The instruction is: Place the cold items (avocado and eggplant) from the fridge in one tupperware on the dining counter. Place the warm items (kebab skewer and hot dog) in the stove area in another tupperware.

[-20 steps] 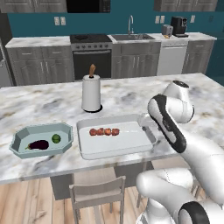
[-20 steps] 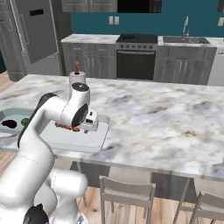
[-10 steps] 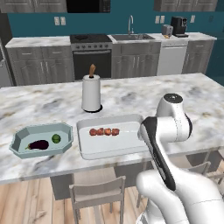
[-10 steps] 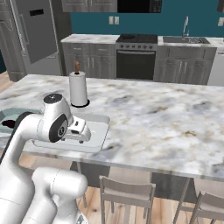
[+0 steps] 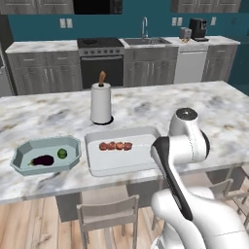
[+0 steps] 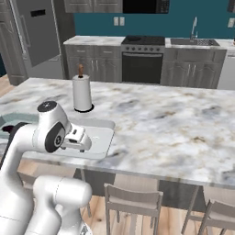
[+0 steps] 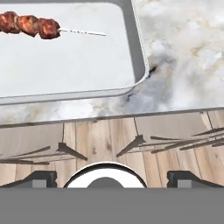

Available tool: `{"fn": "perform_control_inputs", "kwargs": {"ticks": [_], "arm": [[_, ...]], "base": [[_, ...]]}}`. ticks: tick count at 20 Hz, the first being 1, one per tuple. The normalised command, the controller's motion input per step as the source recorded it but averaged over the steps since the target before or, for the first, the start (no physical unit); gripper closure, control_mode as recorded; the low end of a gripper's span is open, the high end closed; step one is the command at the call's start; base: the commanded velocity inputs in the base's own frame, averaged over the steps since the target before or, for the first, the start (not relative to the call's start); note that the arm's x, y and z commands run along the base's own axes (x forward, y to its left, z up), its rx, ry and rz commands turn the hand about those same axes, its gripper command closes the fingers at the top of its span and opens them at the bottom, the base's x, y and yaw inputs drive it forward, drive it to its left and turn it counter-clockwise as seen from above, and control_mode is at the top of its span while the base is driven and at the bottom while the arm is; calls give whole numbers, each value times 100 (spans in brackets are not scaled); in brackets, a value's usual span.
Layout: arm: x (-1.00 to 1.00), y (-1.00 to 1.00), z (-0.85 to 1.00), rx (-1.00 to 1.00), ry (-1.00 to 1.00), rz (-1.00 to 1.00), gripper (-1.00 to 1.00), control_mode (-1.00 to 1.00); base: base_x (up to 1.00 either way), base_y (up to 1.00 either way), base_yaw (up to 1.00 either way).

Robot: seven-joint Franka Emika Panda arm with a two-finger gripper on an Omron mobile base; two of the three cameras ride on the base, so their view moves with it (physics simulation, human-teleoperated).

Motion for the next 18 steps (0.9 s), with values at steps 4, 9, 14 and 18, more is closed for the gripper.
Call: {"fn": "perform_control_inputs", "kwargs": {"ticks": [4,9,14,18], "arm": [[0,0,0,0,0,0,-100,100],[0,0,0,0,0,0,-100,100],[0,0,0,0,0,0,-100,100],[0,0,0,0,0,0,-100,100]], "base": [[-77,-17,-12],[-67,-60,-12],[-2,-100,-3],[0,-100,0]]}}
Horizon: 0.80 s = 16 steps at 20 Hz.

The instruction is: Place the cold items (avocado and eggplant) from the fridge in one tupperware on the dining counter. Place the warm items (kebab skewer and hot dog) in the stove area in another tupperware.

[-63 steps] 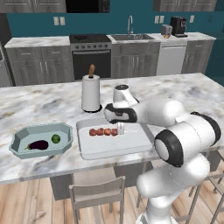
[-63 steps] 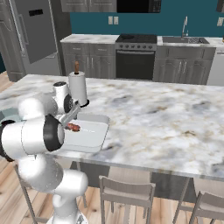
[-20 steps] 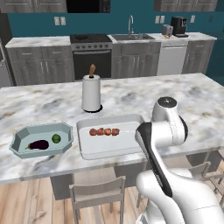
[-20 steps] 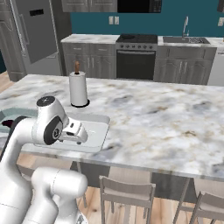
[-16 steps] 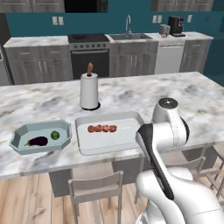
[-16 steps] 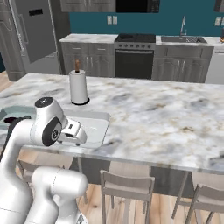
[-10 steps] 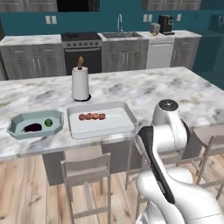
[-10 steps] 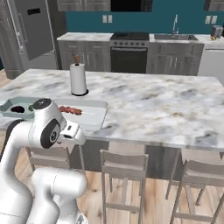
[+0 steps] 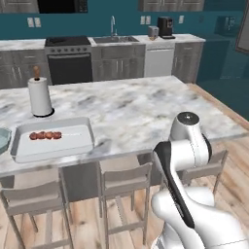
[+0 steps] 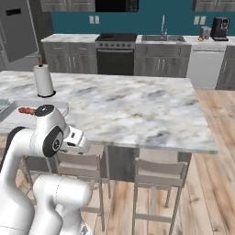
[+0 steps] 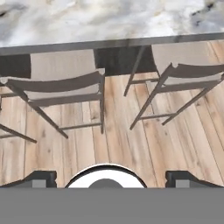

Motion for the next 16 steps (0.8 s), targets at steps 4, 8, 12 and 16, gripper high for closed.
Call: {"fn": "perform_control_inputs", "kwargs": {"ticks": [4,8,12,16], "arm": [[0,0,0,0,0,0,-100,100],[0,0,0,0,0,0,-100,100],[0,0,0,0,0,0,-100,100],[0,0,0,0,0,0,-100,100]], "base": [[-8,-100,-10],[-3,-100,-12],[0,-100,-10],[3,-100,-7]]}}
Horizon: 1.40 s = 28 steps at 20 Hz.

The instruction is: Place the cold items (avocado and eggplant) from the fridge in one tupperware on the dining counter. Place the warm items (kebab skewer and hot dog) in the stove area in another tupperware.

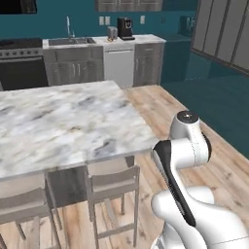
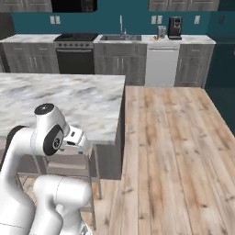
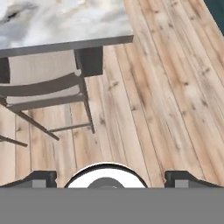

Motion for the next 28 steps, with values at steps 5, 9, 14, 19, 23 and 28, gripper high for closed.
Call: {"fn": "perform_control_inputs", "kwargs": {"ticks": [5,9,14,19,23,28], "arm": [[0,0,0,0,0,0,-100,100],[0,0,0,0,0,0,-100,100],[0,0,0,0,0,0,-100,100],[0,0,0,0,0,0,-100,100],[0,0,0,0,0,0,-100,100],[0,0,0,0,0,0,-100,100]], "base": [[12,-100,-3],[29,-100,0],[68,-100,6],[81,-97,13],[80,-59,3],[100,-18,0]]}}
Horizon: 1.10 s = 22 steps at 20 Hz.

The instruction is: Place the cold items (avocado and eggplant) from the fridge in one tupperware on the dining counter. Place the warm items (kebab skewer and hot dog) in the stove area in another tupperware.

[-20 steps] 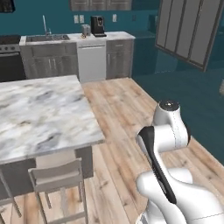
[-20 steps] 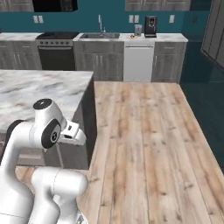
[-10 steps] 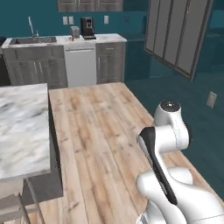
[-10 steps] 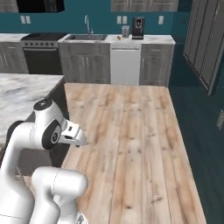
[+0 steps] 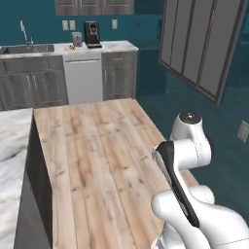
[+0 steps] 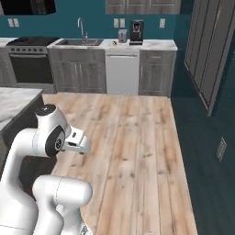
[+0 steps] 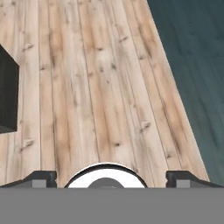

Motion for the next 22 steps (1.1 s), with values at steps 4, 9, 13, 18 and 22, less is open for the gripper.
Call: {"fn": "perform_control_inputs", "kwargs": {"ticks": [4,9,13,18,22], "arm": [[0,0,0,0,0,0,-100,100],[0,0,0,0,0,0,-100,100],[0,0,0,0,0,0,-100,100],[0,0,0,0,0,0,-100,100],[0,0,0,0,0,0,-100,100]], "base": [[100,6,-2],[100,-7,7],[100,-3,9],[100,42,0],[100,5,0]]}}
